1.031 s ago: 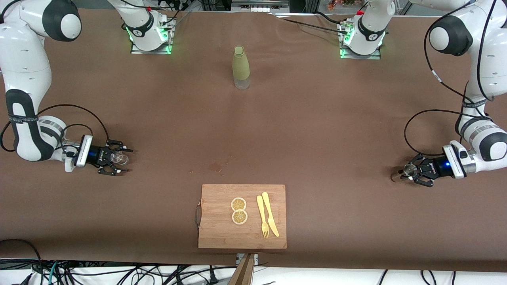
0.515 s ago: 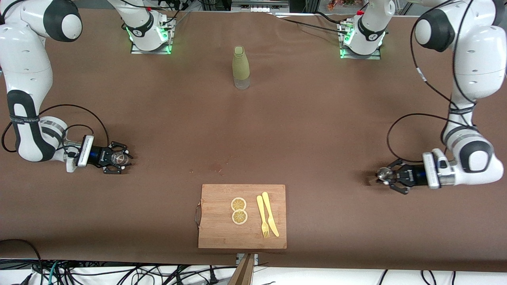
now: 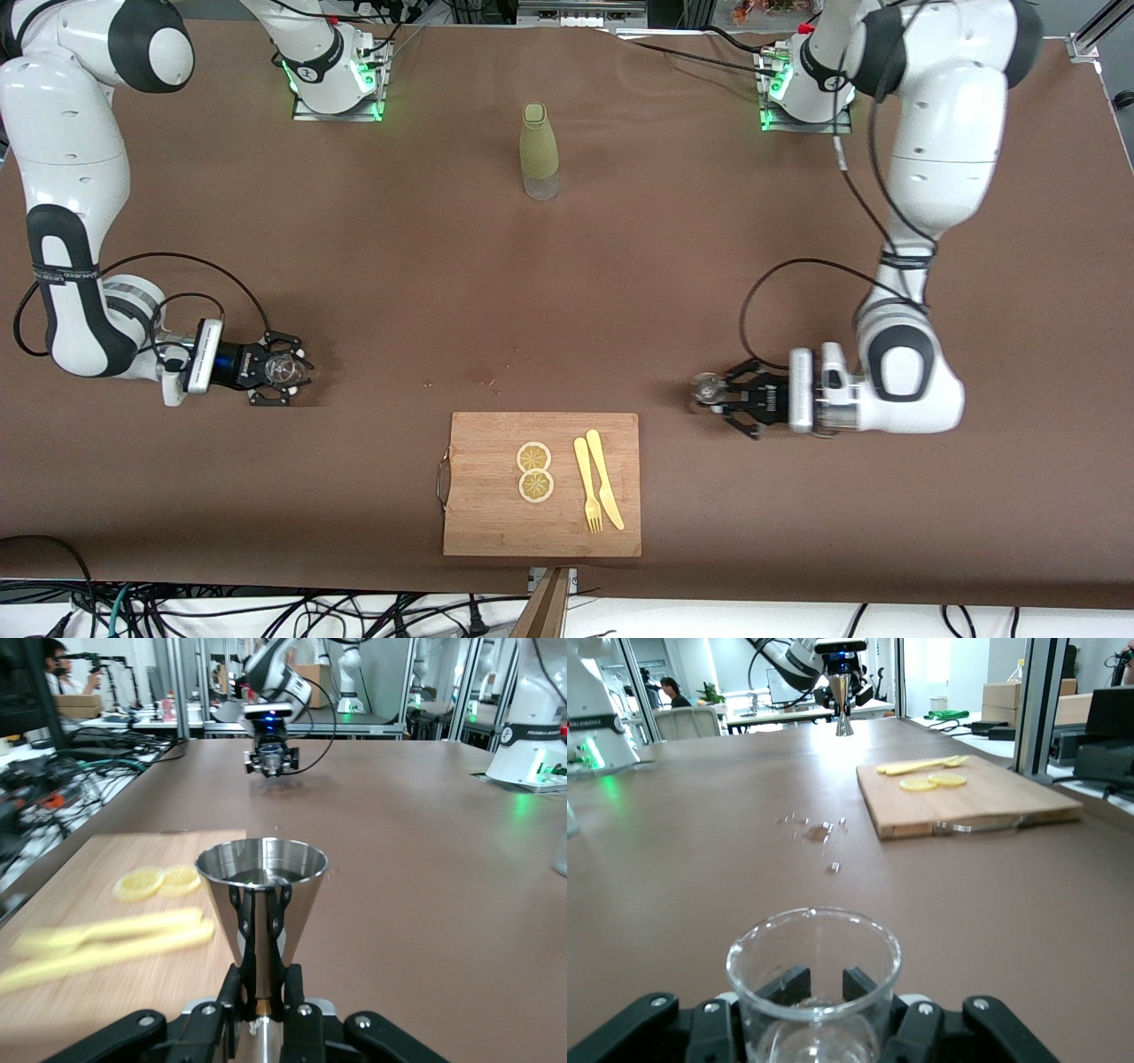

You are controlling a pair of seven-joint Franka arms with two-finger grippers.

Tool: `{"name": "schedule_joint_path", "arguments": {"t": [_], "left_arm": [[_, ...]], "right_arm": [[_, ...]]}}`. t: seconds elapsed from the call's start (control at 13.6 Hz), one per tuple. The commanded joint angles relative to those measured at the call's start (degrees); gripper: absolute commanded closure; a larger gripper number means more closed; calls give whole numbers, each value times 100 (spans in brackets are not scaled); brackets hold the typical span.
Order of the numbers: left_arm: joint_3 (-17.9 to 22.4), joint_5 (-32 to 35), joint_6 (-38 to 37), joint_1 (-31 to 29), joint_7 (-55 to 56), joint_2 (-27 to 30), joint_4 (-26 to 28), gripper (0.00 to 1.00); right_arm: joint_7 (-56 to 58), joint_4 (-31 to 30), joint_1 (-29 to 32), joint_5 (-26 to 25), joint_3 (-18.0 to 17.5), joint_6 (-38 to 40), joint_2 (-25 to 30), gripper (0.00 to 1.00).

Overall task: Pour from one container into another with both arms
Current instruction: 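Carry the jigger and glass cup toward each other above the cutting board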

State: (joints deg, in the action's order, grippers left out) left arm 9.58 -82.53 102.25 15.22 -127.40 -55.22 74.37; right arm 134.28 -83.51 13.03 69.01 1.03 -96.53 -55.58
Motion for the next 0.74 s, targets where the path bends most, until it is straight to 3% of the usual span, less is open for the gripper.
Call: {"name": "schedule_joint_path", "arguments": {"t": [0.0, 0.15, 0.44, 0.66], "left_arm": [[465, -1033, 426, 927, 294, -84, -160, 100], [589, -1431, 899, 1481, 453, -155, -177, 100], [729, -2239, 1577, 2396, 594, -313, -134, 100], [949, -2338, 2166, 2854, 742, -384, -151, 100]], "right_arm": [[-901, 676, -379, -220, -50, -94, -67, 74], [-1376, 879, -652, -387, -128, -357, -67, 74], [-1913, 889, -925, -774, -708, -1174, -76, 74], [-2414, 915, -1004, -1178, -1095, -1509, -76, 74]]}}
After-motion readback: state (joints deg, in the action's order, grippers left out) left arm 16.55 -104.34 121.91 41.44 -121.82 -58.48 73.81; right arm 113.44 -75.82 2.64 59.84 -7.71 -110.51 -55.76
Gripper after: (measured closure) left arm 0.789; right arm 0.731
